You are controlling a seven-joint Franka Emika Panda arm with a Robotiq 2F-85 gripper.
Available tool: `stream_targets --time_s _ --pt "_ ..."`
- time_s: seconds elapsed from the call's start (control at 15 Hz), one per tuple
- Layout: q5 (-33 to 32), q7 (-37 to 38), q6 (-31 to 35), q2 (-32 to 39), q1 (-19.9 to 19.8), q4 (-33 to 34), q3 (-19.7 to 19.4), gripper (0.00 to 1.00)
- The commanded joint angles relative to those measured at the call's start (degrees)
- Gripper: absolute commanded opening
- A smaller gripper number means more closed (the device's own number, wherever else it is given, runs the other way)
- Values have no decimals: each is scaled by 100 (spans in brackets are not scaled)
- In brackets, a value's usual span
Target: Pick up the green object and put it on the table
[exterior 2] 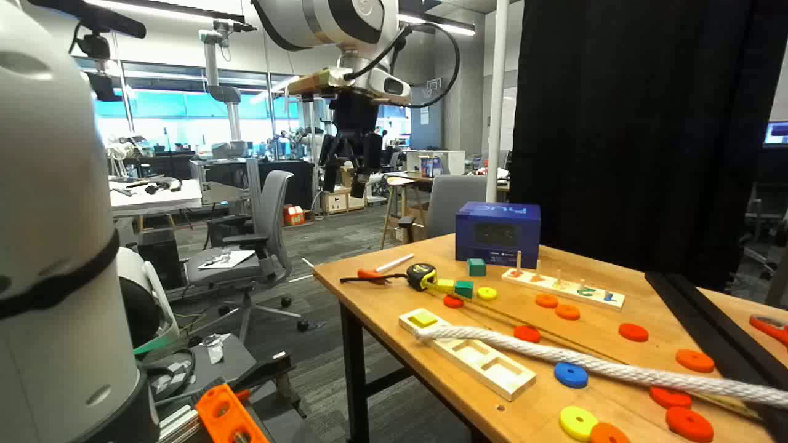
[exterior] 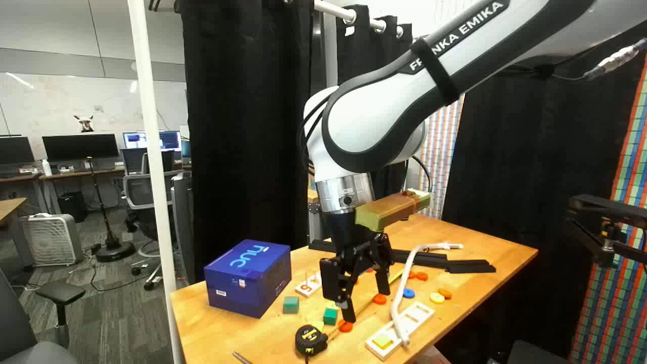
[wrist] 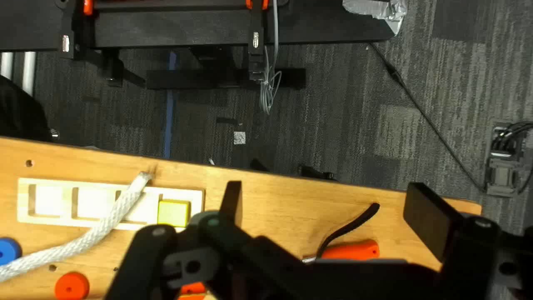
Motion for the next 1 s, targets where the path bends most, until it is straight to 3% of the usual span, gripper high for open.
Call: stream_targets --time_s 0.0,0.47,0.93 --pt "-13 9 -12 3 53 27 -53 100" --pt "-13 9 -13 2 53 68 -53 100" --pt "-720 -728 96 -86 41 41 -115 100"
